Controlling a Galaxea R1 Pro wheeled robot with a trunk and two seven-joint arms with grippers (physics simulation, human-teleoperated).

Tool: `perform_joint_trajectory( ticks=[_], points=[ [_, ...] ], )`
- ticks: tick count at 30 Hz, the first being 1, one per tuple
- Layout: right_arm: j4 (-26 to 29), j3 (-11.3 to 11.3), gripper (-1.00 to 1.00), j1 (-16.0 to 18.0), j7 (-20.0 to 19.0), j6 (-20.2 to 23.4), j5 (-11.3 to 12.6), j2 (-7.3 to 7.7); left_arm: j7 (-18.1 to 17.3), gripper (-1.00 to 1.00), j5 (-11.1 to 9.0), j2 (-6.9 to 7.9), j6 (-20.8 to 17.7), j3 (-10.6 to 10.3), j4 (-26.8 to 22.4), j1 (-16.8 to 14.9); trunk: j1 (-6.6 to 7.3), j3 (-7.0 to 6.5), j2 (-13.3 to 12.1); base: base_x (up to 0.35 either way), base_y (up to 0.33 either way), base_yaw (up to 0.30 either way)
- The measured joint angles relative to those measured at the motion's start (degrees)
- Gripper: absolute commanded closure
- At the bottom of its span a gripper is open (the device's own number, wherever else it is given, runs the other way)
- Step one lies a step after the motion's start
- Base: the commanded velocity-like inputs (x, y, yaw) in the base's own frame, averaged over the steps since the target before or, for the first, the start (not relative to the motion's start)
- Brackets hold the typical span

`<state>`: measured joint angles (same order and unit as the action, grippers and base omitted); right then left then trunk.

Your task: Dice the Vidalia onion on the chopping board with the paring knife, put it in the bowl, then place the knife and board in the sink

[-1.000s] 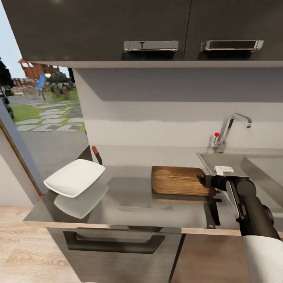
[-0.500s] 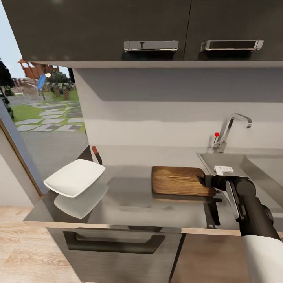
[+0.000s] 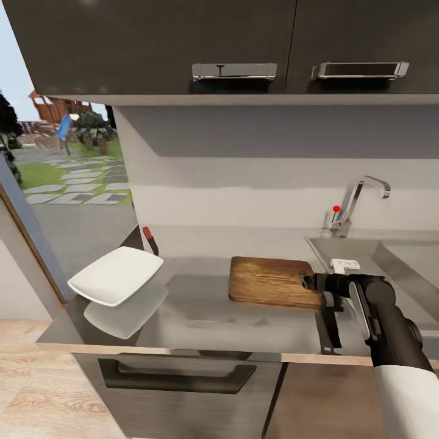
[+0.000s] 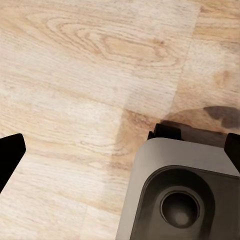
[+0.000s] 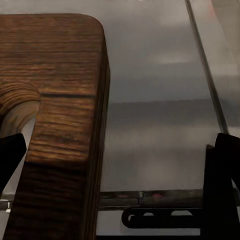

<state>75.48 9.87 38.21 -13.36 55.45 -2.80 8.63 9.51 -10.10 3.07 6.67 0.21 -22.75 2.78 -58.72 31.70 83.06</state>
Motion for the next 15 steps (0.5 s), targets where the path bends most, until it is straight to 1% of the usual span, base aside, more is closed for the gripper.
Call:
perform_joint_trajectory(
  ticks=[15],
  points=[
    [0.33,0.12,-1.0,-0.02,0.06,0.2,0.26,0.05,0.0,-1.0,0.0,0.0,0.03,-0.03,0.0,0.0,0.0,0.01,0.0,0.0,0.0,0.0]
  ],
)
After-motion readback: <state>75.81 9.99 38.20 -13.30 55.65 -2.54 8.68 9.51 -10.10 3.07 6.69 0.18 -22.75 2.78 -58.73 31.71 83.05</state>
